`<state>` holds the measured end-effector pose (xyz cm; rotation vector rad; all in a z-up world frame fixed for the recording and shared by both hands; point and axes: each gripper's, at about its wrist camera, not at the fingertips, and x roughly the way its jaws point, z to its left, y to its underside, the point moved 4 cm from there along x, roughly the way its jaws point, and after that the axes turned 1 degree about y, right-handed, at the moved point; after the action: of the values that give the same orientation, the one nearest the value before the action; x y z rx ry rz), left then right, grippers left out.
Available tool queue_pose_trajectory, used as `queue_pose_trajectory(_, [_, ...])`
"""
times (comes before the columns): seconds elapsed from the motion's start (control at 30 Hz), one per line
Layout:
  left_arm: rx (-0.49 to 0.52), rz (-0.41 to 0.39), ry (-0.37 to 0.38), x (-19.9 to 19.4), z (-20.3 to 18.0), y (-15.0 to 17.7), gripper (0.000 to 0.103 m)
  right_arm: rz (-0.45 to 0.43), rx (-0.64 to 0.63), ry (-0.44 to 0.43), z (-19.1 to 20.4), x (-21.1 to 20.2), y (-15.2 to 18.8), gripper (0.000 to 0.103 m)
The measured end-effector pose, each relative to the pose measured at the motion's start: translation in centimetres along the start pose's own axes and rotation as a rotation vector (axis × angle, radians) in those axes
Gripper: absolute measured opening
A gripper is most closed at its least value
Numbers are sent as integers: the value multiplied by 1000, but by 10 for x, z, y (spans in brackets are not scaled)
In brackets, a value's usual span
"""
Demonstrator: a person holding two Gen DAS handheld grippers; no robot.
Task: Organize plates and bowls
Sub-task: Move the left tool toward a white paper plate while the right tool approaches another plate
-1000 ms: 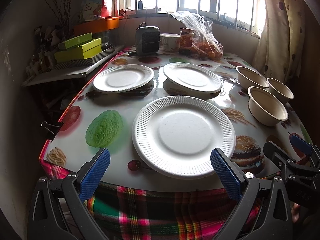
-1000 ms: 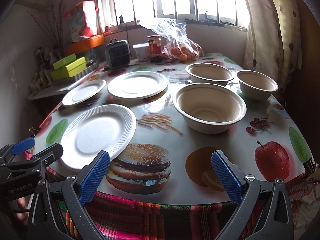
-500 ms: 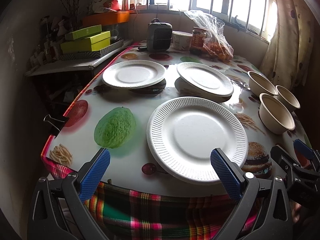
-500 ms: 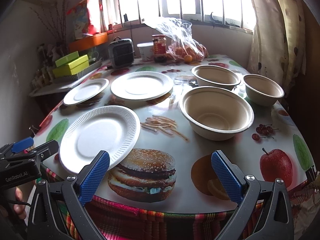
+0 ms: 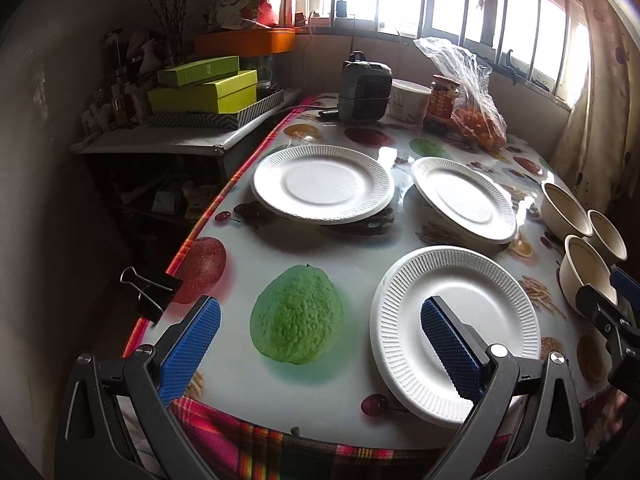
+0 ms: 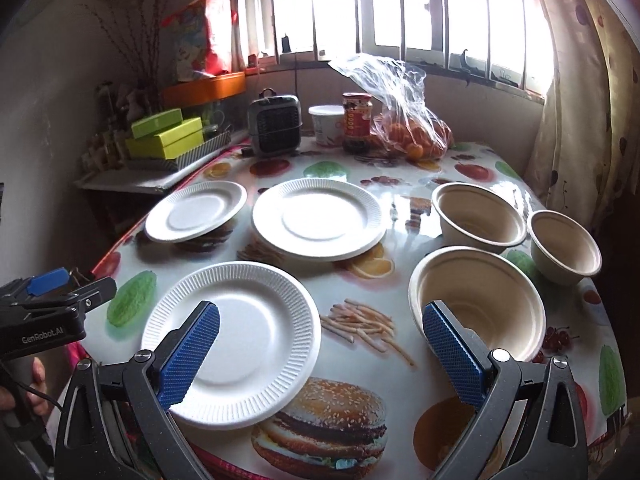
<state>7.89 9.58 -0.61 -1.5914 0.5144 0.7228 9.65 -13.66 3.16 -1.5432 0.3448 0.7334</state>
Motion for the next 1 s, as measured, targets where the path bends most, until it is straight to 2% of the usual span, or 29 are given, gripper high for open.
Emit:
queue_pose_trajectory(0.27, [-12,-12,-32,12,21,-32,101,-12,-47,-16,22,23,-41,103])
queue_pose_trajectory(0.67, [-31,-5,-45,32,41,-65,101,10,-87,-42,46,59,-81,103])
queue_pose_trajectory(0.8, [-38,-6,-72,43,50,-75,101,16,-117,-74,57,78,-97,103])
queue_pose_trajectory(1.0, [-60,17,-71,61,66,-87,101,81,-126,-111,67,102,-114,103])
